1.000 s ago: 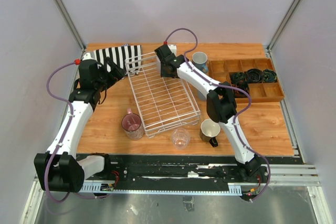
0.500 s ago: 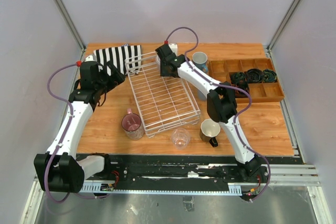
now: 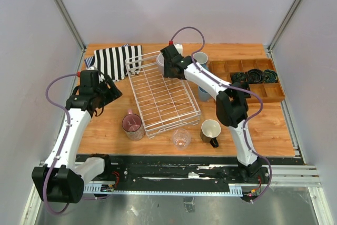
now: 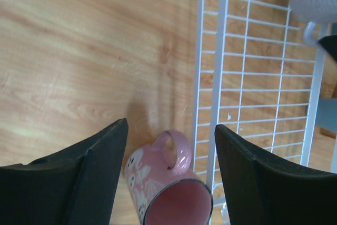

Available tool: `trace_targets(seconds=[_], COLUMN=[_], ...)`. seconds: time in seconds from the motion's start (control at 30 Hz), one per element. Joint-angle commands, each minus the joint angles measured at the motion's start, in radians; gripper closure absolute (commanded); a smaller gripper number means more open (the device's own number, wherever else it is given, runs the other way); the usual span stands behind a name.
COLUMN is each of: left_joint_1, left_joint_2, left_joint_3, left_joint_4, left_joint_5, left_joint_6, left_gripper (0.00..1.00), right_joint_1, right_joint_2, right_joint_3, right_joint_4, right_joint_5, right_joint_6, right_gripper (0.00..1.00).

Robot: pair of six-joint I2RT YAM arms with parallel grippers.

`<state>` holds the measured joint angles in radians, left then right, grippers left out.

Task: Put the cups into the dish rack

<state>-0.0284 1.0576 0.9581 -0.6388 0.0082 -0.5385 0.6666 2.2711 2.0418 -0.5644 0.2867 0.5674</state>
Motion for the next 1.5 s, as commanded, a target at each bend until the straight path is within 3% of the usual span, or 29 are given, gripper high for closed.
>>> trace_targets(seconds=[0.0,0.1,0.27,0.5,0.7,1.47], left_joint_1=[0.005,0.005,-0.002,-0.101,-0.188,-0.203], left_joint_2=[-0.044,-0.096,-0.205,-0.287,-0.271,-0.137], left_joint_3=[-0.020,-0.041,-0.059,-0.091,-0.117,-0.176], left_joint_4=[-0.144,-0.215,-0.357,-0.473,-0.484,-0.306], left_joint_5=[0.008,0.063,0.083,0.089,0.034,-0.037], left_joint_6=[-0.042,-0.082,-0.131,-0.224,-0.274,-0.257], left_gripper=[0.33,0.46,0.47,0.52,0.54,0.53], right_joint_1=[0.010,0.016,0.018,0.017,0.018,0.018], right_joint_2=[-0.150,-0.204,-0.298,-0.446,-0.536,-0.701], right_joint_3=[-0.070,-0.115,-0.198,-0.335,-0.429,-0.596], right_joint_4=[0.065,0.081,0.095,0.142,0.160,0.172], right_joint_5=[-0.009,-0.019,-0.025,-0.031,-0.039,-0.052], right_joint_6=[-0.016,-0.021,-0.024,-0.026,-0.012,0.007], right_gripper=[0.50,0.48,0.46,0.44,0.43,0.42])
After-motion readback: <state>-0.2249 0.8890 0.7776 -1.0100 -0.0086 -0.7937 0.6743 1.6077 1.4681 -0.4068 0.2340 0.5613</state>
